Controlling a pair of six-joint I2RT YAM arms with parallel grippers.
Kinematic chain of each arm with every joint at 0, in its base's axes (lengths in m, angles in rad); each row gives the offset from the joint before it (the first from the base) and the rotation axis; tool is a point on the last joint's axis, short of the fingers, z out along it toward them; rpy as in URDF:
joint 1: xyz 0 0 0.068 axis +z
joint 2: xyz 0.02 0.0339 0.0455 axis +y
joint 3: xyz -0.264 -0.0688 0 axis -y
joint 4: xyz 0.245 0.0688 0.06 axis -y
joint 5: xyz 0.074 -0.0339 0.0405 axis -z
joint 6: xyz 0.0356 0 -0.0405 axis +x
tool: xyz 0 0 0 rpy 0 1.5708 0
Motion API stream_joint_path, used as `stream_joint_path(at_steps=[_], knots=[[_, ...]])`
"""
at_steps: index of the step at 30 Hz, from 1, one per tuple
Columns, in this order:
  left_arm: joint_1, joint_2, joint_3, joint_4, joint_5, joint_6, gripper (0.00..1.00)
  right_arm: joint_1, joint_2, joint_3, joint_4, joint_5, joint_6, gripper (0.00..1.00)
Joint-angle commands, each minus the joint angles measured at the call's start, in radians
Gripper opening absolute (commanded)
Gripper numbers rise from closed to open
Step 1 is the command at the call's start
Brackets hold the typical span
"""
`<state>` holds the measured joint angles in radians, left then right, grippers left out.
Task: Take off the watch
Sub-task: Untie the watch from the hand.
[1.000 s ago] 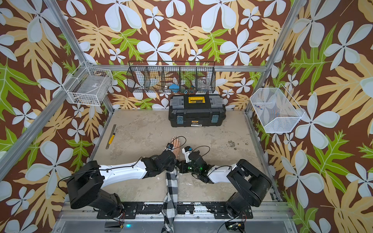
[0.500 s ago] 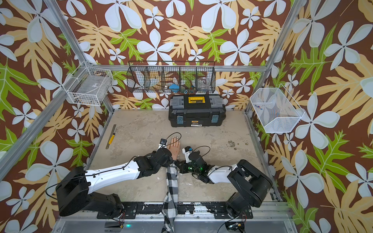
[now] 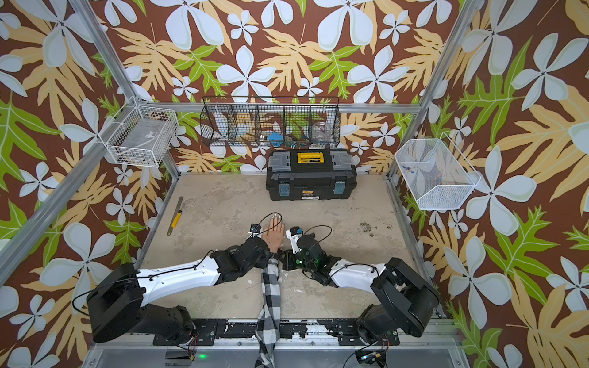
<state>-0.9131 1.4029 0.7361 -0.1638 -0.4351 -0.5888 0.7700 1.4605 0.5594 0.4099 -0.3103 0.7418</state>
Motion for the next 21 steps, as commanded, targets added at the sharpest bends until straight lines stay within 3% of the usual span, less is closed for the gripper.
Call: stream_joint_path(at_steps=[1,4,14,21], knots=[[0.009,-0.008,-0.016,-0.006,-0.033,-0.064,0.65,0.003,-0.008,0.033,-0.072,-0.025,-0.037,0.14],[0.026,-0.012,-0.042,0.012,-0.017,-0.08,0.65,0.002,-0.01,0.061,-0.095,-0.039,-0.043,0.3],[0.061,-0.024,-0.11,0.105,0.057,-0.092,0.65,-0.002,-0.141,0.028,-0.118,0.007,0.022,0.68],[0.063,-0.03,-0.136,0.136,0.072,-0.095,0.64,-0.044,-0.129,-0.094,0.133,-0.128,0.189,0.72]])
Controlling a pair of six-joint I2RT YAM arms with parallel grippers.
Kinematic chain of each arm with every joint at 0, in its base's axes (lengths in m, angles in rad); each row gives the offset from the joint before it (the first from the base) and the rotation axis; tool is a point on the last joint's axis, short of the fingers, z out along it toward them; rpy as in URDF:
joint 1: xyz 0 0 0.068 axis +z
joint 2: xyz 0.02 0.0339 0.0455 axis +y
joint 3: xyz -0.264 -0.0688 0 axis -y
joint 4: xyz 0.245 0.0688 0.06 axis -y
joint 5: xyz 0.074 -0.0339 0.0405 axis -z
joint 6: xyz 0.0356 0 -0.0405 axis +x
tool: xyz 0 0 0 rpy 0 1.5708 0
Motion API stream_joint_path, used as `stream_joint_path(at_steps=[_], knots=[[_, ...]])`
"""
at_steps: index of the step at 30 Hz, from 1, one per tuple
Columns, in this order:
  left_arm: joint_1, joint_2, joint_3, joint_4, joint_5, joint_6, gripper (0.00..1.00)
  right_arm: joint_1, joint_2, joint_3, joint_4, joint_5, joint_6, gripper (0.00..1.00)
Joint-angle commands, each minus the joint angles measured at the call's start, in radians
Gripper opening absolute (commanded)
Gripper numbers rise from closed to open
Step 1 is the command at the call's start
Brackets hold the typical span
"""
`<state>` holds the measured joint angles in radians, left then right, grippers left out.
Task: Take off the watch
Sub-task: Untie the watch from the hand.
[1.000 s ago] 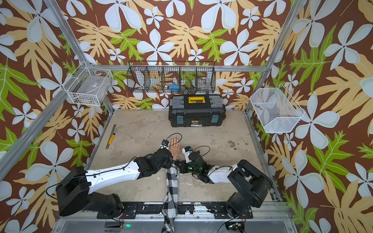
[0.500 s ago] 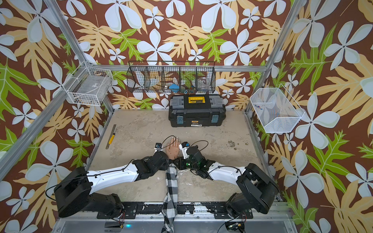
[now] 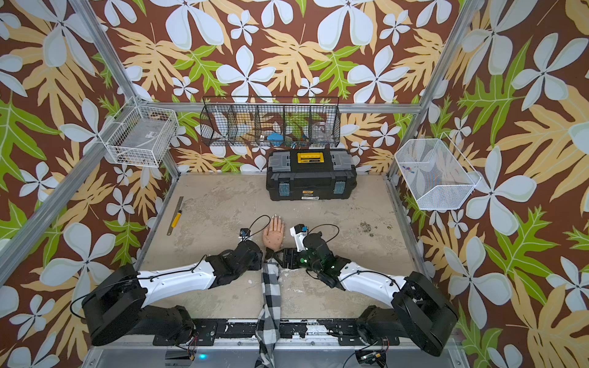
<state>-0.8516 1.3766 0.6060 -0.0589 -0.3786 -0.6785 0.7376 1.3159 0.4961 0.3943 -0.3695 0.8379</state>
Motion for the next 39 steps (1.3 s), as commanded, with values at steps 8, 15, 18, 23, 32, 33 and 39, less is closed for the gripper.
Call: stream_joint_path(at_steps=[8,15,18,23,32,33,39], knots=[[0.007,-0.018,-0.047,0.06,0.038,-0.022,0.63,-0.018,0.135,-0.086,0.417,-0.16,0.235,0.7],[0.007,-0.026,-0.063,0.076,0.044,-0.027,0.63,-0.017,0.214,-0.087,0.515,-0.171,0.281,0.69],[0.007,-0.027,-0.075,0.093,0.053,-0.033,0.63,-0.017,0.242,-0.075,0.53,-0.173,0.289,0.68],[0.008,-0.021,-0.08,0.107,0.071,-0.037,0.62,-0.018,0.289,-0.07,0.555,-0.168,0.3,0.67],[0.007,-0.019,-0.092,0.146,0.103,-0.036,0.62,-0.018,0.343,-0.043,0.584,-0.172,0.312,0.65],[0.007,-0.015,-0.092,0.147,0.105,-0.037,0.62,-0.017,0.346,-0.038,0.585,-0.174,0.313,0.65],[0.007,0.01,-0.095,0.166,0.122,-0.039,0.61,-0.018,0.358,-0.019,0.59,-0.188,0.321,0.64]])
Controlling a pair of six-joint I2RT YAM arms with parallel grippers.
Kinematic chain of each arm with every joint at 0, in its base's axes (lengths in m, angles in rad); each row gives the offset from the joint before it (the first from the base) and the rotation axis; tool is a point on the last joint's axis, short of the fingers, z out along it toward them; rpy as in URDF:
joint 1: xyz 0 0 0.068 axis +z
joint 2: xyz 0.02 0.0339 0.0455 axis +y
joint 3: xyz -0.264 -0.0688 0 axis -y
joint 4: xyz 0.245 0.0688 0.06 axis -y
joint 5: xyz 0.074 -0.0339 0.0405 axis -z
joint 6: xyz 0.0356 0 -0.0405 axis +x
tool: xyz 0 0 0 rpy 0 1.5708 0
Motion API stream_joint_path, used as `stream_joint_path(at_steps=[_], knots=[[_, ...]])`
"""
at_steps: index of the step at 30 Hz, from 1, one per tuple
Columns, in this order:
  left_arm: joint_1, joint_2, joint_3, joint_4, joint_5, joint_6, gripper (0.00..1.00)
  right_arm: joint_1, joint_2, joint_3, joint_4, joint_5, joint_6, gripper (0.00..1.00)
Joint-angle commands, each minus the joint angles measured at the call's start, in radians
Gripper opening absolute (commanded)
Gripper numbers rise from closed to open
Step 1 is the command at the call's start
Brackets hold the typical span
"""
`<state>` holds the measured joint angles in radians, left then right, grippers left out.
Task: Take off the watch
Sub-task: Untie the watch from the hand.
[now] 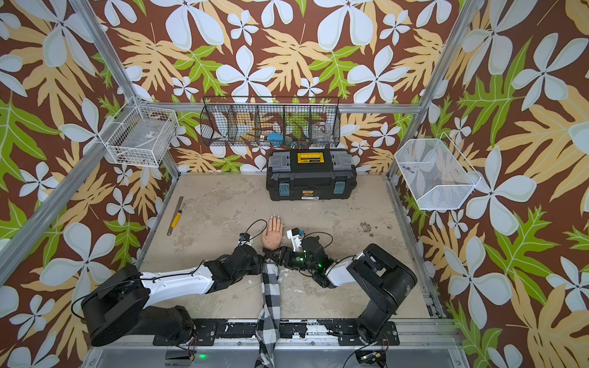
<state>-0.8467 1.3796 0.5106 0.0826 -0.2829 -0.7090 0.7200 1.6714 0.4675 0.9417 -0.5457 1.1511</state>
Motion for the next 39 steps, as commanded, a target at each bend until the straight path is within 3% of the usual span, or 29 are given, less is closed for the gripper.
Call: stream_joint_path(at_steps=[1,11,18,23,29,39], knots=[[0.002,0.009,0.0,0.027,0.026,-0.009,0.61,0.0,0.004,0.012,0.046,-0.013,0.012,0.63],[0.002,0.012,-0.009,0.036,0.031,-0.015,0.61,-0.001,0.001,0.034,0.14,-0.042,0.089,0.6],[0.002,0.009,-0.012,0.036,0.03,-0.012,0.61,-0.023,-0.078,-0.03,-0.011,0.03,0.025,0.64],[0.002,0.011,-0.011,0.035,0.03,-0.005,0.61,-0.034,-0.022,-0.05,0.039,0.025,0.047,0.68],[0.002,0.013,-0.007,0.032,0.031,-0.001,0.61,-0.034,0.059,-0.04,0.152,-0.005,0.096,0.65],[0.003,0.021,-0.004,0.036,0.037,0.0,0.61,-0.034,0.057,-0.023,0.141,-0.016,0.083,0.62]])
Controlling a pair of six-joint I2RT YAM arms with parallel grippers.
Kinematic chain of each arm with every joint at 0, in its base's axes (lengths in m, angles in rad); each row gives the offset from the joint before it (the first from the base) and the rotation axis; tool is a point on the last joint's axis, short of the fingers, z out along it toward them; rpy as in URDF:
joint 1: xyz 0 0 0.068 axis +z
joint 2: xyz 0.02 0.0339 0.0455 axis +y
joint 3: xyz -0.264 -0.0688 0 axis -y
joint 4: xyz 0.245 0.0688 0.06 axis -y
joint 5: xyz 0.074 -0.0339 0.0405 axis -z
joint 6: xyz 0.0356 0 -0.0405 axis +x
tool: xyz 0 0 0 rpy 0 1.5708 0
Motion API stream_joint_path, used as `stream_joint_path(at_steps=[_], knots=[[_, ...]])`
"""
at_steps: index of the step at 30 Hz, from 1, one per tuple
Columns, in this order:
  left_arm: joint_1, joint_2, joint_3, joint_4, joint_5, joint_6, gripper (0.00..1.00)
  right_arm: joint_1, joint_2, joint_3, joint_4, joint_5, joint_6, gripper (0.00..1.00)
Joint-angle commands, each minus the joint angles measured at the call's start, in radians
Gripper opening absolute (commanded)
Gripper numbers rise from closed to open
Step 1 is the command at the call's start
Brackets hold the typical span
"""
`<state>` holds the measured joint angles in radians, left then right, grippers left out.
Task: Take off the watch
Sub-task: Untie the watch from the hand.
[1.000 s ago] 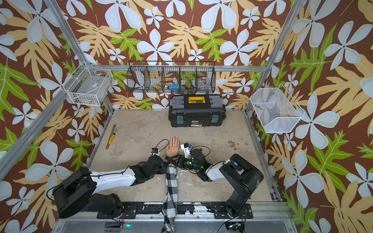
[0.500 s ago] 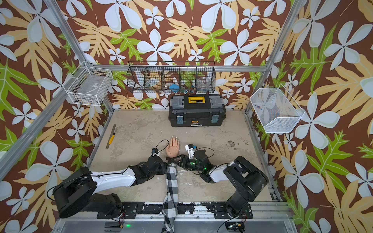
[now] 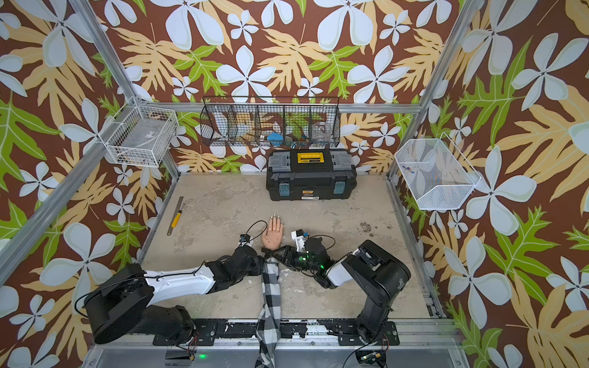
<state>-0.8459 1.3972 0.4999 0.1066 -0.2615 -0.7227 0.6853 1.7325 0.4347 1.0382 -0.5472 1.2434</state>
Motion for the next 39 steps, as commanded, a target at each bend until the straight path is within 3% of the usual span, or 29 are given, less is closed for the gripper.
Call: stream_joint_path(at_steps=[1,24,39], knots=[[0.001,0.003,0.006,0.012,0.015,0.014,0.61,0.0,-0.006,0.01,0.042,-0.014,-0.011,0.62],[0.001,0.016,0.016,0.019,0.024,0.012,0.6,0.0,-0.025,-0.022,0.032,0.002,-0.004,0.59],[-0.001,0.026,0.017,0.023,0.028,0.014,0.61,0.0,0.053,0.028,0.144,-0.039,0.064,0.55]])
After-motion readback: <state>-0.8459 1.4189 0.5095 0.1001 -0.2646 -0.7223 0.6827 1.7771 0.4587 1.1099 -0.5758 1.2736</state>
